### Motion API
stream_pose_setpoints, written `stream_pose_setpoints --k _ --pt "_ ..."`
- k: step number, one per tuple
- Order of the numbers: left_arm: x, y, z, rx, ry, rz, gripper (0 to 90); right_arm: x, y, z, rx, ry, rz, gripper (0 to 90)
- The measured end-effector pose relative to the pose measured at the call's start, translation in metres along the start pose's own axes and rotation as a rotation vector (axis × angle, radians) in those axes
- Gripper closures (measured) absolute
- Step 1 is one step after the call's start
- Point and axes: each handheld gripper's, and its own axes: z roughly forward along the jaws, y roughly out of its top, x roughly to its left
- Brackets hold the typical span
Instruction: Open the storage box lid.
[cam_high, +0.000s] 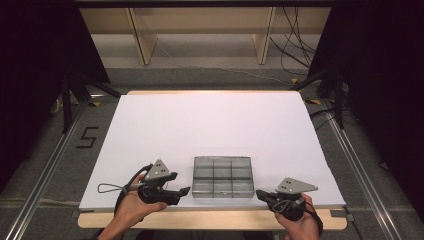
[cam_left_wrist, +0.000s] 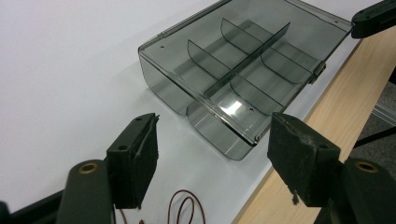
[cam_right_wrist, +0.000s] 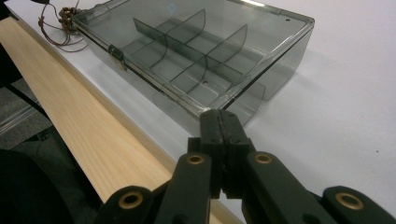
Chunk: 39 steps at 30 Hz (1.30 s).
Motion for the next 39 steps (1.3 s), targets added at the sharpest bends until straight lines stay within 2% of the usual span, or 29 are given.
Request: stream_pose_setpoints --k 1,2,3,5,7,8,9,11,12,13,14,16,17,18,19,20,21,23,25,26,27,28,30,31,33,34,35,37,39 --pt "0.0013 -0.0002 -0.0001 0.007 -0.001 0.016 32.6 -0.0004 0.0002 0.0014 0.005 0.013 -0.021 90.0" --pt "0.0012 -0.0006 0.0002 0.006 0.002 0.016 32.6 -0.0004 0.0002 0.0014 0.005 0.013 -0.021 90.0" --pt "0.0012 -0.0009 0.0004 0.009 -0.001 0.016 32.4 0.0036 -0.0001 0.0 0.021 0.002 0.014 90.0" --pt "-0.0003 -0.0017 0.0008 0.01 -0.001 -0.002 32.4 0.0024 -0.0001 0.0014 0.024 0.017 -0.011 90.0" --pt "0.0004 -0.0014 0.0008 0.015 -0.005 0.016 32.4 0.0024 -0.0004 0.0014 0.026 0.015 -0.011 90.0" --pt "-0.0003 -0.0015 0.0014 0.012 -0.007 0.01 32.4 0.0003 -0.0005 0.0016 0.022 -0.006 -0.042 90.0" --pt "0.0006 -0.0014 0.0017 0.014 0.001 0.021 32.4 0.0003 -0.0015 0.003 0.017 0.005 -0.026 90.0" --pt "-0.0025 -0.0025 0.0031 0.004 -0.012 -0.022 32.4 0.0008 -0.002 0.0032 0.034 0.006 -0.011 90.0" --pt "-0.0015 -0.0026 0.0027 0.015 -0.011 -0.009 32.4 0.0005 -0.002 0.0034 0.032 0.001 -0.019 90.0" --pt "-0.0015 -0.0029 0.003 0.016 -0.011 -0.012 32.4 0.0005 -0.0017 0.0044 0.033 0.013 -0.028 90.0" --pt "-0.0003 -0.0028 0.0033 0.014 -0.004 0.004 32.4 0.0007 -0.0016 0.0045 0.032 0.02 -0.029 90.0" --pt "-0.0006 -0.0033 0.0038 0.017 -0.011 -0.001 32.4 0.0006 -0.0016 0.0045 0.028 0.0 -0.042 90.0" --pt "-0.0016 -0.004 0.0043 0.021 -0.008 -0.021 32.4 0.0005 -0.0017 0.0045 0.028 -0.001 -0.042 90.0" --pt "-0.0011 -0.0045 0.0046 0.025 -0.012 -0.013 32.4 0.0005 -0.0015 0.0042 0.025 0.002 -0.036 90.0" --pt "-0.0019 -0.005 0.0051 0.024 -0.008 -0.022 32.4 0.0003 -0.0015 0.0044 0.024 0.003 -0.035 90.0" --pt "-0.0005 -0.0048 0.005 0.028 -0.013 0.004 32.4 0.0004 -0.0015 0.0044 0.021 0.004 -0.035 90.0" --pt "-0.0004 -0.0047 0.0051 0.032 -0.014 0.009 32.4 0.0005 -0.0017 0.0048 0.02 0.007 -0.034 90.0" --pt "-0.0011 -0.0046 0.0055 0.025 -0.003 -0.009 32.4 0.0007 -0.0011 0.005 0.001 0.028 -0.026 90.0" --pt "-0.0022 -0.0053 0.0054 0.028 -0.014 -0.026 32.4 0.0 0.0001 0.0037 -0.006 0.05 -0.014 90.0" --pt "-0.0017 -0.0051 0.0048 0.027 -0.01 -0.017 32.4 0.0001 0.0003 0.0028 -0.006 0.04 -0.013 90.0" --pt "-0.0018 -0.0051 0.0049 0.024 -0.007 -0.025 32.4 0.003 0.0 0.002 -0.005 0.034 0.017 90.0" --pt "-0.0006 -0.0045 0.005 0.021 -0.003 -0.01 32.4 0.002 0.0004 0.0015 -0.011 0.018 -0.001 90.0" --pt "-0.0005 -0.0049 0.0053 0.022 -0.008 -0.01 32.6 0.0019 0.0012 0.0006 -0.015 0.01 -0.001 90.0" --pt "-0.0003 -0.0051 0.0052 0.023 -0.008 -0.003 32.7 -0.0003 0.0019 0.0008 -0.032 -0.002 -0.034 90.0" --pt "-0.0017 -0.0053 0.0055 0.021 -0.008 -0.021 32.7 -0.0003 0.0031 0.0002 -0.031 0.023 -0.031 90.0" --pt "-0.0004 -0.0044 0.005 0.023 -0.014 0.006 32.7 0.0011 0.0031 0.0003 -0.033 0.019 -0.01 90.0" --pt "-0.0017 -0.0042 0.0057 0.005 -0.018 -0.008 32.7 0.0025 0.0031 0.0007 -0.04 0.026 0.012 90.0" --pt "-0.0009 -0.0038 0.0038 0.019 -0.017 0.015 32.5 0.0009 0.0044 0.0012 -0.063 0.013 -0.011 90.0" --pt "-0.0021 -0.0035 0.0043 0.017 -0.015 -0.001 31.7 0.0026 0.0059 0.0 -0.051 0.005 0.005 90.0"
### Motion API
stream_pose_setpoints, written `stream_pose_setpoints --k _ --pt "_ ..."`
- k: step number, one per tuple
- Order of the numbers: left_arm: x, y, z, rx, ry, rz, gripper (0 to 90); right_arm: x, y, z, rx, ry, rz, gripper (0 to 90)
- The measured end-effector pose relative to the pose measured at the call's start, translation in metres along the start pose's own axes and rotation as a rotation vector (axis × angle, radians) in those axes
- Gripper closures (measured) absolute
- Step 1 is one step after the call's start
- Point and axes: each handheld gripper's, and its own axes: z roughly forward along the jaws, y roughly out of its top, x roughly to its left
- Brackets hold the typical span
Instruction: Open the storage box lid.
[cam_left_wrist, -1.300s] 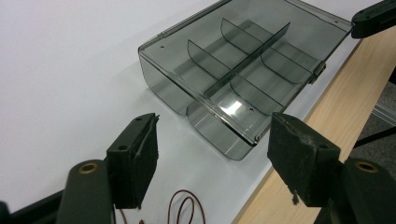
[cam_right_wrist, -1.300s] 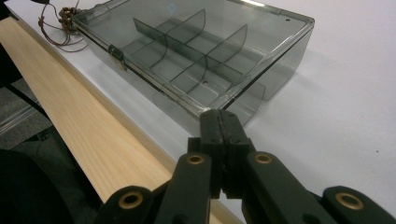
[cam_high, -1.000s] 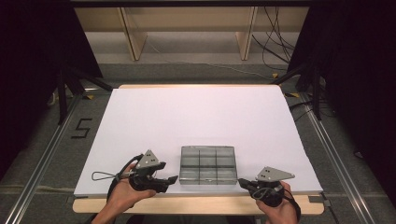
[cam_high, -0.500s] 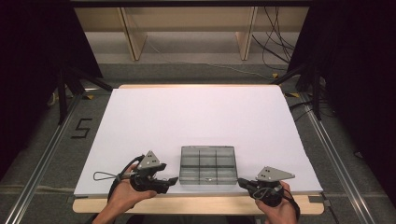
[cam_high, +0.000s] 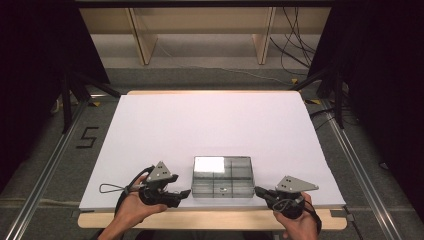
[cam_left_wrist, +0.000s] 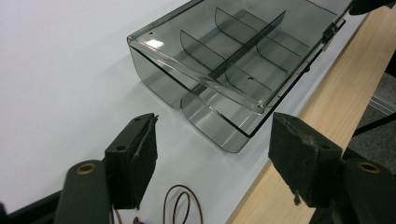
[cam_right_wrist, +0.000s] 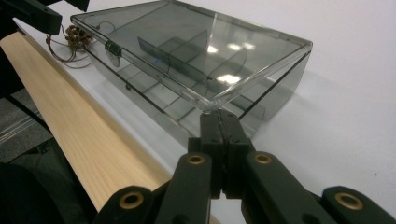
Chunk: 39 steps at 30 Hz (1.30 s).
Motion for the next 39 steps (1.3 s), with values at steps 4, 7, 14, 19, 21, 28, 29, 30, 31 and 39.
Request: stream_pose_setpoints --k 4,7,14,19,21,28,29,30,31,39 --pt "-0.001 0.0 0.002 -0.021 -0.005 0.024 28.5 -0.003 0.004 0.002 -0.021 0.013 -0.045 90.0" --pt "0.001 0.003 0.002 -0.03 0.003 0.044 27.5 -0.004 0.007 0.001 -0.053 -0.002 -0.05 90.0" --pt "0.004 0.012 0.008 -0.043 0.027 0.074 26.8 -0.007 0.014 0.003 -0.079 0.025 -0.023 90.0" --pt "0.007 0.019 0.017 -0.059 0.031 0.112 26.7 -0.009 0.021 0.003 -0.102 0.0 -0.048 90.0" --pt "0.009 0.021 0.019 -0.065 0.039 0.111 26.8 -0.011 0.023 0.005 -0.113 0.017 -0.048 89.9" --pt "0.016 0.03 0.03 -0.123 0.039 0.077 27.8 -0.013 0.032 0.007 -0.129 0.008 -0.021 89.4" --pt "0.016 0.031 0.031 -0.118 0.037 0.084 28.1 -0.013 0.033 0.007 -0.128 0.01 -0.023 89.4" --pt "0.017 0.032 0.033 -0.13 0.034 0.093 28.7 -0.016 0.036 0.007 -0.136 0.005 -0.046 89.0" --pt "0.017 0.033 0.034 -0.127 0.038 0.084 28.7 -0.016 0.036 0.007 -0.136 0.005 -0.046 89.0" --pt "0.022 0.038 0.045 -0.171 0.02 0.105 32.7 -0.02 0.043 0.012 -0.15 0.012 -0.035 88.6"
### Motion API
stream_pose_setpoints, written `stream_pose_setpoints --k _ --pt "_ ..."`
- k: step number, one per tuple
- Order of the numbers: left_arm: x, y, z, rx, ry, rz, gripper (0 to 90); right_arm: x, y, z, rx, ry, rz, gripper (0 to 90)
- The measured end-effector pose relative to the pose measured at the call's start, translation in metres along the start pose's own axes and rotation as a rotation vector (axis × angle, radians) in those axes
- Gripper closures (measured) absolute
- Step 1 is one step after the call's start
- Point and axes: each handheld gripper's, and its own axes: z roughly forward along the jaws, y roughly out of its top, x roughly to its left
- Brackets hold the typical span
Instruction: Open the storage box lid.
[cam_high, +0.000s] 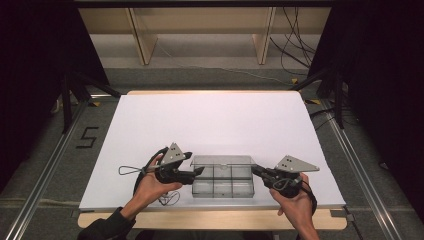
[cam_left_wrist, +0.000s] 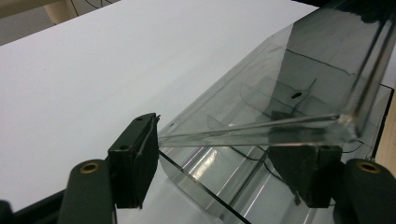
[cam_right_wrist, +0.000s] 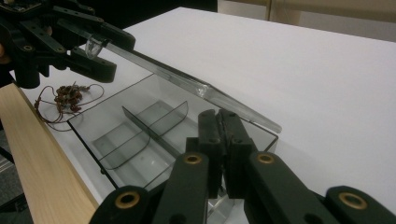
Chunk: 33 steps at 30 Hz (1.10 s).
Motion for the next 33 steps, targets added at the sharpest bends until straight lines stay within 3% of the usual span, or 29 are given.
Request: stream_pose_setpoints --k 1,3,5,6,8,11,12,14,15,16,27,31,32,33 --pt "-0.001 0.0 0.001 -0.004 0.005 -0.016 32.7 0.0 0.0 0.001 -0.001 -0.004 -0.003 88.5" --pt "0.001 0.0 0.002 -0.01 -0.002 -0.011 34.4 -0.001 0.002 0.001 0.008 -0.012 -0.012 88.4" --pt "0.003 0.0 0.004 -0.007 -0.005 -0.006 35.4 0.001 0.002 0.003 -0.003 -0.006 0.009 88.1" --pt "0.004 0.0 0.005 -0.006 -0.004 0.009 36.1 0.0 0.003 0.004 -0.007 -0.005 0.0 87.9" --pt "0.004 0.0 0.006 -0.013 0.001 -0.006 36.8 -0.002 0.004 0.003 -0.004 -0.013 -0.03 87.9" --pt "0.007 0.0 0.008 -0.02 0.004 -0.002 39.9 0.0 0.003 0.004 0.016 -0.008 0.021 87.4" --pt "0.008 0.0 0.008 -0.022 0.007 -0.003 40.8 -0.003 0.004 0.005 0.006 -0.012 -0.009 87.4" --pt "0.01 0.0 0.008 -0.034 0.0 0.007 45.6 -0.002 0.003 0.005 0.002 -0.009 0.015 87.4" --pt "0.011 0.0 0.008 -0.034 0.002 0.007 46.6 -0.006 0.004 0.006 -0.011 -0.022 -0.03 87.4" --pt "0.012 0.0 0.008 -0.04 0.0 0.012 48.2 -0.005 0.003 0.007 -0.01 -0.003 -0.002 87.4" --pt "0.013 0.002 0.009 -0.053 -0.021 0.032 61.5 -0.009 0.003 0.006 -0.01 -0.015 0.008 85.8" --pt "0.014 0.003 0.009 -0.046 -0.022 0.046 63.2 -0.008 0.002 0.002 -0.001 -0.024 0.034 80.9" --pt "0.014 0.003 0.009 -0.046 -0.023 0.042 63.5 -0.01 0.001 0.003 -0.011 -0.023 0.009 78.3" --pt "0.014 0.003 0.01 -0.046 -0.025 0.031 63.9 -0.008 0.0 0.002 0.001 -0.017 0.048 74.5"
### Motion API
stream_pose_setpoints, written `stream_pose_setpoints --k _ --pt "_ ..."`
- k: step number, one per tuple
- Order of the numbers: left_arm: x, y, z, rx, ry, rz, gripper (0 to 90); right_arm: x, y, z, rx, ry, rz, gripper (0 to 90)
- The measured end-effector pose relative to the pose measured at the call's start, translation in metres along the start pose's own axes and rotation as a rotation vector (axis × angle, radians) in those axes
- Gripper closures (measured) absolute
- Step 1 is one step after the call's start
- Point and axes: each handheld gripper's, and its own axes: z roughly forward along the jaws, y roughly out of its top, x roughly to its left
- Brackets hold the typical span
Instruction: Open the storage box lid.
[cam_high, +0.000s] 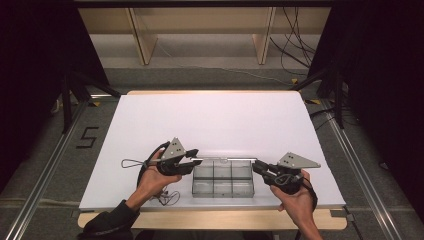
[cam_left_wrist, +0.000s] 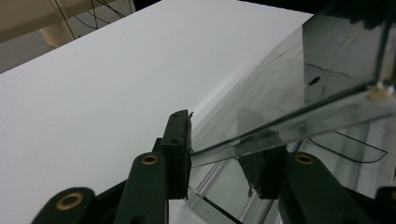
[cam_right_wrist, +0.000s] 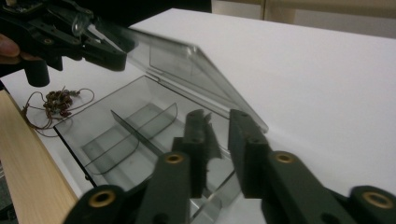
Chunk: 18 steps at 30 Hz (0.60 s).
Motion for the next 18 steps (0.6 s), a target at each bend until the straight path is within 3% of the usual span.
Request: stream_pose_setpoints --k 2,5,7,11,12,13,14,15,17,18 --pt "0.001 0.001 0.0 0.008 0.01 0.013 64.3 -0.002 -0.004 -0.002 -0.002 -0.031 -0.019 64.1" --pt "0.002 0.002 0.0 0.009 0.016 -0.005 64.6 -0.002 -0.009 -0.004 0.035 -0.037 0.032 52.9" --pt "0.002 0.004 0.001 0.015 0.013 -0.002 64.7 -0.006 -0.015 -0.004 0.025 -0.055 0.021 47.4" --pt "0.005 0.005 0.002 0.006 0.01 -0.033 65.3 -0.001 -0.021 -0.01 0.063 -0.064 0.076 42.0" --pt "0.007 0.005 0.002 0.003 0.014 -0.029 66.0 0.0 -0.022 -0.01 0.053 -0.059 0.074 41.7" --pt "0.007 0.005 0.003 0.007 0.021 -0.03 66.6 -0.003 -0.023 -0.009 0.044 -0.066 0.024 41.5" --pt "0.009 0.006 0.003 0.01 0.015 -0.015 66.9 -0.002 -0.024 -0.012 0.051 -0.062 0.028 41.4" --pt "0.009 0.006 0.004 0.001 0.017 -0.047 67.1 0.002 -0.025 -0.013 0.053 -0.055 0.062 41.3" --pt "0.011 0.008 0.005 0.004 0.024 -0.052 67.7 0.0 -0.027 -0.014 0.052 -0.058 0.024 41.3" --pt "0.013 0.008 0.006 0.006 0.023 -0.046 68.0 0.002 -0.027 -0.017 0.061 -0.052 0.045 41.3"
